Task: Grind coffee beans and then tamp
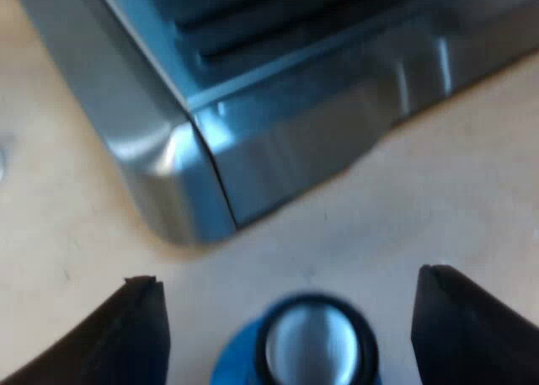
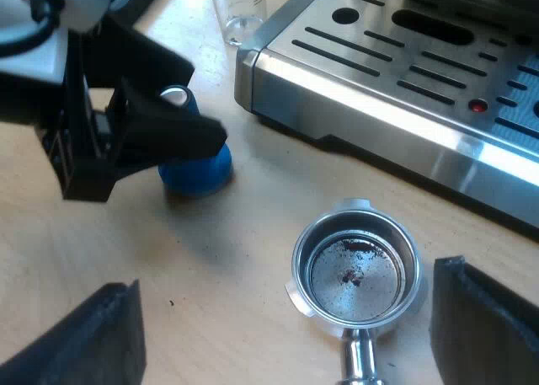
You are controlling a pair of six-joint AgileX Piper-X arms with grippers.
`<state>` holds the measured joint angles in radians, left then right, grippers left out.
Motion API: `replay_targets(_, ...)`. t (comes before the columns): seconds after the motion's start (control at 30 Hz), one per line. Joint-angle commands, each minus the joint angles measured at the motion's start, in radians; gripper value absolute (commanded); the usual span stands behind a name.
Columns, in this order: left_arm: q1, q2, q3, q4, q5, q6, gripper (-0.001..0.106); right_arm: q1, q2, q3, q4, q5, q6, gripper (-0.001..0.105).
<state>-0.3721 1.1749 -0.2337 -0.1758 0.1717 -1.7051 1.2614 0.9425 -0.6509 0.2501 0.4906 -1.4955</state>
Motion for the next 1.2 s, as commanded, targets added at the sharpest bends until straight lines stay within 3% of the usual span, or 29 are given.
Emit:
replay_targets(0.03, -0.001, 0.0, -0.004, 0.033, -0.005, -0.007, 0.062, 0.0, -0.004, -0.002, 0.0, 0.007, -0.011, 0.071)
replay_targets(0.27, -0.001, 0.0, -0.004, 0.008, -0.005, -0.007, 0.06, 0.0, -0.004, -0.002, 0.0, 0.007, -0.011, 0.071)
replay_targets(0.4, -0.001, 0.0, -0.004, 0.01, -0.005, -0.007, 0.044, 0.0, -0.004, -0.002, 0.0, 0.007, -0.011, 0.071)
replay_targets(0.43, -0.001, 0.0, -0.004, 0.015, -0.005, -0.007, 0.033, 0.0, -0.004, -0.002, 0.0, 0.007, -0.011, 0.071)
replay_targets(0.53, -0.001, 0.0, -0.004, 0.021, -0.003, -0.007, 0.022, 0.0, -0.004, -0.002, 0.0, 0.007, -0.011, 0.071)
replay_targets(0.7, -0.001, -0.003, -0.006, 0.021, 0.048, -0.007, 0.012, 0.0, -0.004, -0.002, 0.0, 0.007, -0.011, 0.071)
replay_targets(1.17, -0.001, -0.213, -0.104, 0.354, 0.054, -0.007, 0.012, 0.0, -0.061, -0.002, 0.041, 0.007, -0.011, 0.071)
replay_targets(1.2, -0.001, -0.273, -0.134, 0.434, 0.054, -0.004, 0.012, 0.0, -0.079, -0.002, 0.058, 0.007, -0.011, 0.071)
